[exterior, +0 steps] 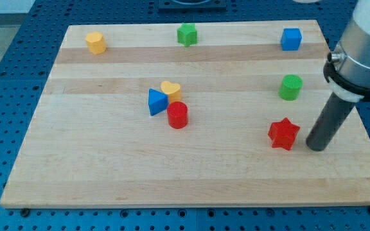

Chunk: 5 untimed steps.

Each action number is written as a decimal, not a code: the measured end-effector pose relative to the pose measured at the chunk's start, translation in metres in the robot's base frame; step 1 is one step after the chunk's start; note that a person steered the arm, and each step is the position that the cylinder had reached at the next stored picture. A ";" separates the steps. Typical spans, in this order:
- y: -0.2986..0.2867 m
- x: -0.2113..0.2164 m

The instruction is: Place the red blocks parallel to each other

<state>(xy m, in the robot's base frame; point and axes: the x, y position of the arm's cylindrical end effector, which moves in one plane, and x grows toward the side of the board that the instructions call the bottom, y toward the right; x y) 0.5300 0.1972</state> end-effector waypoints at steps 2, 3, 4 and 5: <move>-0.090 -0.024; -0.139 -0.036; -0.187 -0.042; -0.231 -0.049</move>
